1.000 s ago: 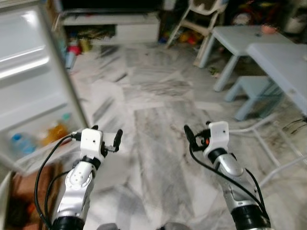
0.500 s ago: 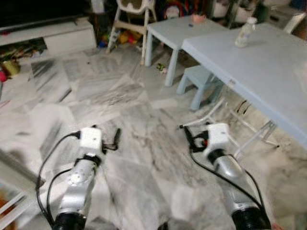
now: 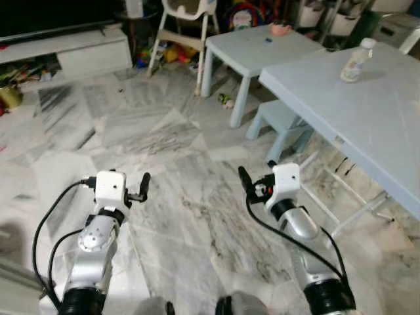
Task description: Restocking fridge
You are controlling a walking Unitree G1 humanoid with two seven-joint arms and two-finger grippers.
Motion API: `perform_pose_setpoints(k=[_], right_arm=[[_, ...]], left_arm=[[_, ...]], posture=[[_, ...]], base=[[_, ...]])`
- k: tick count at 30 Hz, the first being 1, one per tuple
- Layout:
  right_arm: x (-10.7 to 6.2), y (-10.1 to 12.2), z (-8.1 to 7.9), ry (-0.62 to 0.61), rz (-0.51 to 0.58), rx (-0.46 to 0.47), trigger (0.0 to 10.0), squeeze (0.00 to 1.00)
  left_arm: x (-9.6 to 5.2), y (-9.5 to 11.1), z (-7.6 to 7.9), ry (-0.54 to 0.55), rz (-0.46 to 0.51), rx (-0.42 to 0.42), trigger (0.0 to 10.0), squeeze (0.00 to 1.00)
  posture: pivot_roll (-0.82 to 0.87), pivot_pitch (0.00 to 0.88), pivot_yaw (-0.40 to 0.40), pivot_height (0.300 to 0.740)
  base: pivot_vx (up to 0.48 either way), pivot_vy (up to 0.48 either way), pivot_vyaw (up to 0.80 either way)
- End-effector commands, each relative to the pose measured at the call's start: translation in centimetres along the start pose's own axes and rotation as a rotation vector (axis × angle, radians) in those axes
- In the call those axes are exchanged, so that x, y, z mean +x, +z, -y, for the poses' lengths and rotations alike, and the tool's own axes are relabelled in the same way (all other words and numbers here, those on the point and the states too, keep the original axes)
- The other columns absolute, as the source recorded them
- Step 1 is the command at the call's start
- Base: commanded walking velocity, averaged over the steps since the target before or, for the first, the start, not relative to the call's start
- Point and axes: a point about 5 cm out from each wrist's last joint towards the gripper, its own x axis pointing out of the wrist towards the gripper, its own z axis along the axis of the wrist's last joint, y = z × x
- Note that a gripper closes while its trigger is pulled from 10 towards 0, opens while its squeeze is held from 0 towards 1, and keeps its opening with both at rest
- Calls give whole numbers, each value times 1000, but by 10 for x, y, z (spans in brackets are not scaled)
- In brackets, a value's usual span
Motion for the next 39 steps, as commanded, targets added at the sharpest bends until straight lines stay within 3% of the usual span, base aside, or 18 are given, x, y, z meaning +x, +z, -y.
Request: perform_pose_setpoints(k=[1,14,25,39], right_arm=[[1,5,-7,33,34,-6,10000,0],[3,5,-11,63,42,14,10000,0],[1,4,-12,67,45,23,10000,0],[1,4,-11,59,43,27,10000,0]], left_arm=[[0,5,-8,26,22,21,10000,0],[-2,0,-20,103,-3,38,10000,0],[3,1,-21,102,0,60,10000,0],[10,2,-19,75,7,65,10000,0]], posture=[[-19,0,-60,740],[-16,0,-58,740],[-25,0,-53,740],[-25,0,-52,740]], base=[[0,0,781],[0,0,776],[182,328,715],[254,248,0]])
